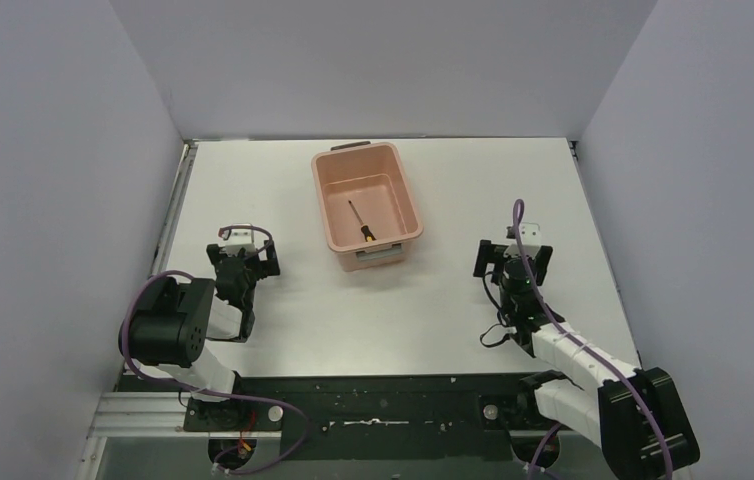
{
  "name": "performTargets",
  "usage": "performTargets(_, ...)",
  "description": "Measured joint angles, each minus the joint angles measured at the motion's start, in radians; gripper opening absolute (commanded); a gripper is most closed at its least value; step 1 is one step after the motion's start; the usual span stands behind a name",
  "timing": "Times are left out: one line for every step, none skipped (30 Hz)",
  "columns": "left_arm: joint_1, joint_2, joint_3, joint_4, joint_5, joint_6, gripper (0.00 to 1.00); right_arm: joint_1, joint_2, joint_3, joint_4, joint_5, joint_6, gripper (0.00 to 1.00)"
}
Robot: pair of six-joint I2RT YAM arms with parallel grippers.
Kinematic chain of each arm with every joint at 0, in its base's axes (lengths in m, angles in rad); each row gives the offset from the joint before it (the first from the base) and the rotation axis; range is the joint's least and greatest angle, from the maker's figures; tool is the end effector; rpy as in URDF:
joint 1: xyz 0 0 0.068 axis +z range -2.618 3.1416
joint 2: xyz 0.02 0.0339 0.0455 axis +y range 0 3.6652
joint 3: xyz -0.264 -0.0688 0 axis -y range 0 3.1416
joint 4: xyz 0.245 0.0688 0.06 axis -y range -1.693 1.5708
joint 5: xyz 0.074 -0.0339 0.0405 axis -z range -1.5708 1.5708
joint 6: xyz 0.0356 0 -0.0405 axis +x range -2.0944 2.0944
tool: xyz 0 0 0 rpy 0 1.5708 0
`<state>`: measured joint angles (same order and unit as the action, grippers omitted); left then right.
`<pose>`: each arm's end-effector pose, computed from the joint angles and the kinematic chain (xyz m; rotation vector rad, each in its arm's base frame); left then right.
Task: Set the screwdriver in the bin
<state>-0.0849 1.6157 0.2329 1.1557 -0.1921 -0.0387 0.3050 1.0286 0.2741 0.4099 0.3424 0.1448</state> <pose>0.2424 -0.0138 0.1232 -0.0957 1.7919 0.0842 0.1987 0.0500 0.1792 0.0776 1.8931 -0.0219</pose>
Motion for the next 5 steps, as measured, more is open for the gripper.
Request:
performTargets(0.000, 0.000, 0.000, 0.000, 0.000, 0.000, 0.97, -0.004, 0.000, 0.000, 0.011, 0.003, 0.000, 1.00)
performTargets(0.000, 0.000, 0.000, 0.000, 0.000, 0.000, 0.97, -0.004, -0.001, 0.000, 0.023, 0.005, 0.000, 1.00)
performTargets(0.000, 0.000, 0.000, 0.000, 0.000, 0.000, 0.97, -0.005, -0.001, 0.000, 0.036, 0.008, 0.000, 1.00)
performTargets(0.000, 0.000, 0.000, 0.000, 0.000, 0.000, 0.97, -0.005, -0.001, 0.000, 0.044, 0.010, 0.000, 1.00)
performTargets(0.000, 0.000, 0.000, 0.000, 0.000, 0.000, 0.97, -0.005, -0.001, 0.000, 0.049, 0.010, 0.000, 1.00)
